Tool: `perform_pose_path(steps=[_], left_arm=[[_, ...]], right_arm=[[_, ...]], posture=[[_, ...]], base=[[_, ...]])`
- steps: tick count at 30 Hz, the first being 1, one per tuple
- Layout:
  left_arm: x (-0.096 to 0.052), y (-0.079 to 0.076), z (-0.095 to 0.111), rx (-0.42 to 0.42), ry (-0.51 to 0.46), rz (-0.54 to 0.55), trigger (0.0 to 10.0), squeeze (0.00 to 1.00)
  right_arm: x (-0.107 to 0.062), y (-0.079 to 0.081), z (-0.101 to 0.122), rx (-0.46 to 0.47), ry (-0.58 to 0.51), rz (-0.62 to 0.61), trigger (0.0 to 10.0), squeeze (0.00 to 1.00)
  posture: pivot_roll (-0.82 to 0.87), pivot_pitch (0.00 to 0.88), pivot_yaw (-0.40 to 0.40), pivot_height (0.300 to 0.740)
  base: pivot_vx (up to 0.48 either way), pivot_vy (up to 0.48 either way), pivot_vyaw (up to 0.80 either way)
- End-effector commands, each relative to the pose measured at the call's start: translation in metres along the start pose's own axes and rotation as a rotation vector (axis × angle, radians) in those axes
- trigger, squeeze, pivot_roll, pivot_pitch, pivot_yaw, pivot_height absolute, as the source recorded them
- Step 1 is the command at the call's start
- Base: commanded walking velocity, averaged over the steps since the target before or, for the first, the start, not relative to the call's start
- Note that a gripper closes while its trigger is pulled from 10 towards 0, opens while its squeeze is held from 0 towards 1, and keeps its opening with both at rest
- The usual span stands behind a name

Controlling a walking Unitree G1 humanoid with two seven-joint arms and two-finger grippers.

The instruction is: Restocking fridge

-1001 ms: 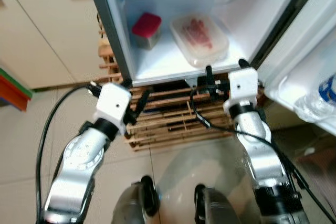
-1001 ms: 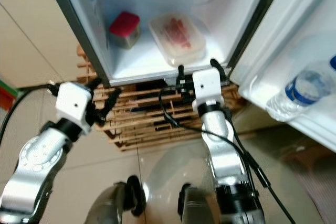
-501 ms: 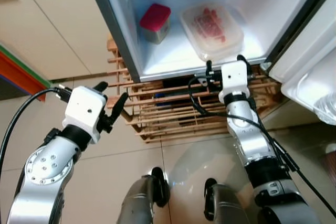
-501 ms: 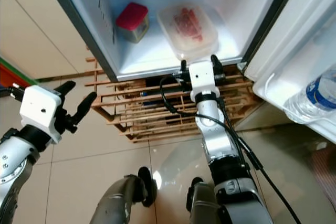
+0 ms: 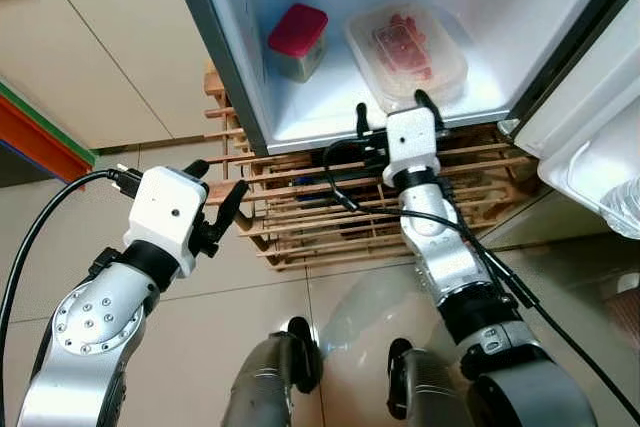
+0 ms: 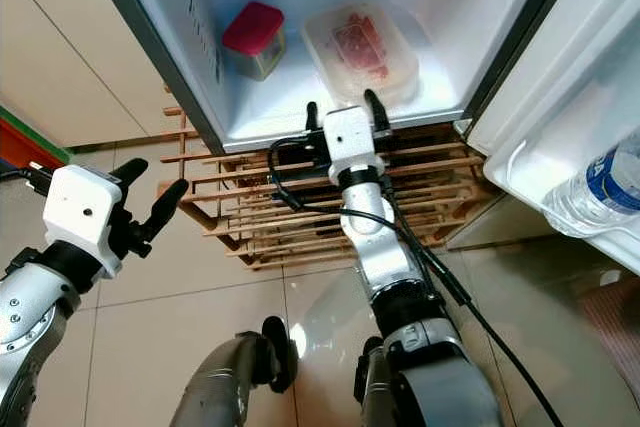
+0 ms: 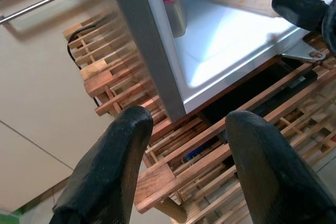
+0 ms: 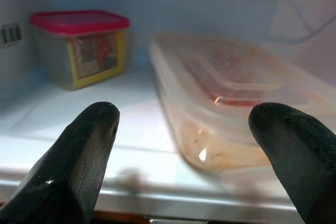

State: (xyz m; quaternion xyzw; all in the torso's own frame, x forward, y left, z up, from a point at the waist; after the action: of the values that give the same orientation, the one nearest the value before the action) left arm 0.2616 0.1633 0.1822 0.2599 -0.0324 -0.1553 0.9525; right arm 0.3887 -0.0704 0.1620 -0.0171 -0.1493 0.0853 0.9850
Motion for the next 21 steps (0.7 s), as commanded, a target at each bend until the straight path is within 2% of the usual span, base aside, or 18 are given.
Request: perform_pose_path(steps=[1, 10, 12, 16, 21], left_arm=[[-0.004, -0.001, -0.003, 0.002, 0.023, -0.001, 10.0, 0.00], [-0.004, 0.000, -0.003, 0.002, 0.029, 0.005, 10.0, 0.00], [-0.004, 0.000, -0.003, 0.001, 0.028, 0.007, 10.0, 0.00], [-0.003, 0.000, -0.002, 0.000, 0.026, 0.008, 10.0, 0.00], [0.001, -0.003, -0.002, -0.005, 0.019, 0.006, 10.0, 0.00]], right_arm=[[-0.001, 0.008, -0.001, 0.028, -0.002, 0.026, 10.0, 0.00], [0.006, 0.016, 0.006, 0.087, -0.030, 0.029, 10.0, 0.00], [0.008, 0.015, 0.016, 0.125, -0.073, 0.006, 10.0, 0.00], [0.007, 0.014, 0.023, 0.135, -0.108, -0.004, 10.0, 0.00], [0.008, 0.020, 0.045, 0.164, -0.202, 0.022, 10.0, 0.00]], posture=[[0.19, 0.344, 0.071, 0.725], [0.20, 0.351, 0.074, 0.725], [0.20, 0.354, 0.074, 0.725], [0.19, 0.356, 0.074, 0.725], [0.17, 0.354, 0.077, 0.725]], base=[[0.000, 0.000, 0.00], [0.000, 0.000, 0.00], [0.000, 0.000, 0.00], [0.000, 0.000, 0.00], [0.000, 0.000, 0.00]])
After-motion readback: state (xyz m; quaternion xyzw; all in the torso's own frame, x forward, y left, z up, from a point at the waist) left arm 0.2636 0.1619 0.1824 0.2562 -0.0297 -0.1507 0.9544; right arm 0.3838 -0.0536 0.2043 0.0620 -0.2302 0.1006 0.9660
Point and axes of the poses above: a point about 5 cm out from each wrist's last joint towards the gripper, its own x axis pointing out of the wrist towards the gripper, its own z axis along the axis of the wrist's last joint, y = z × x, the point moved 4 cm from there along x, pointing out of the wrist towards the gripper, and after that the axes turned 11 degrees about x, right-handed, at the moved point
